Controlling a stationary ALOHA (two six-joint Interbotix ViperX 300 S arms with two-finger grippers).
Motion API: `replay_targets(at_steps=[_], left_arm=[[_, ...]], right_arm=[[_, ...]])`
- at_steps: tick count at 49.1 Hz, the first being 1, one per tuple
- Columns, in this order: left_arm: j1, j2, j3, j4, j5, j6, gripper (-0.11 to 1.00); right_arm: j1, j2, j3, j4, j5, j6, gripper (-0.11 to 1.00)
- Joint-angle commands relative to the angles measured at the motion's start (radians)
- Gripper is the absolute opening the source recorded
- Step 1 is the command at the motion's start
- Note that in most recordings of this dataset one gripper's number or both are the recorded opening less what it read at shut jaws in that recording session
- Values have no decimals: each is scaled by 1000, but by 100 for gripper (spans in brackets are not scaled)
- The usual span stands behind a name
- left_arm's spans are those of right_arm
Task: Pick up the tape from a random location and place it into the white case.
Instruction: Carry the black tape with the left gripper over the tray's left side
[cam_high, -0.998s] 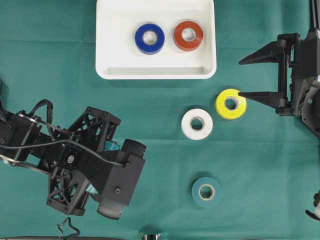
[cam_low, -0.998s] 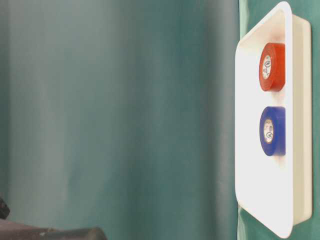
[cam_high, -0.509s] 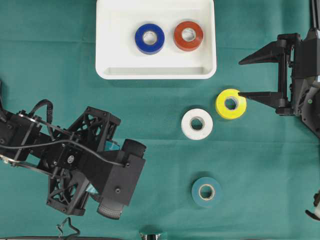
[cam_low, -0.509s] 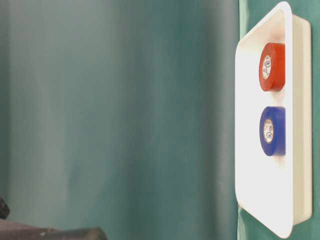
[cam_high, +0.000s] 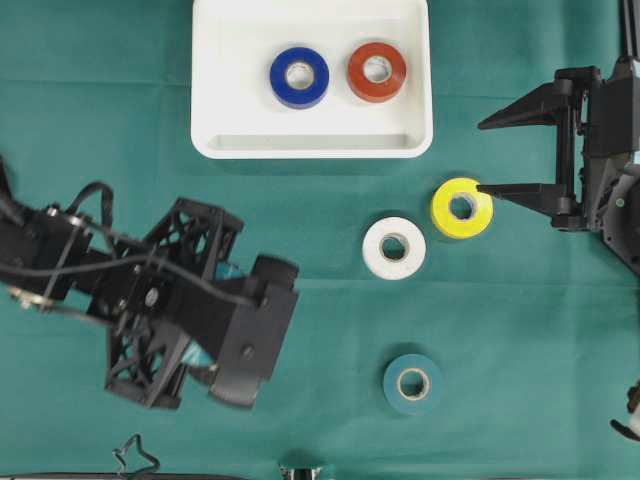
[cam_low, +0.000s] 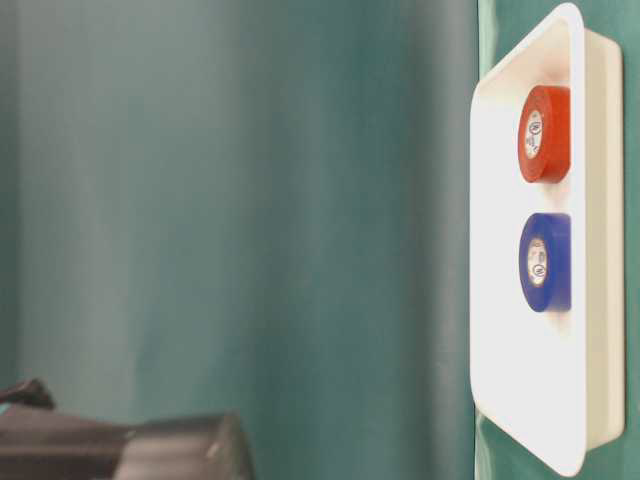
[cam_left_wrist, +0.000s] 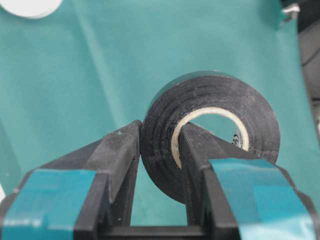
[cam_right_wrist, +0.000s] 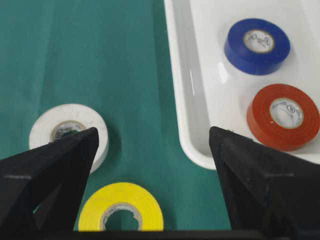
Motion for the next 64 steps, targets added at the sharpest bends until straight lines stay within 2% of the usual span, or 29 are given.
replay_targets(at_steps=[1, 28, 39, 51, 64], left_arm=[[32, -35, -5, 2, -9, 0, 19], [333, -34, 48, 9, -20, 9, 19], [459, -34, 48, 9, -57, 66, 19], [592, -29, 48, 9, -84, 72, 19], [687, -18, 54, 9, -103, 71, 19]], right_arm=[[-2, 2, -28, -2, 0, -2, 85], [-2, 2, -28, -11, 2, -5, 85], [-2, 2, -29, -20, 0, -5, 85], [-2, 0, -29, -20, 5, -5, 85], [-2, 2, -29, -20, 5, -5, 84]])
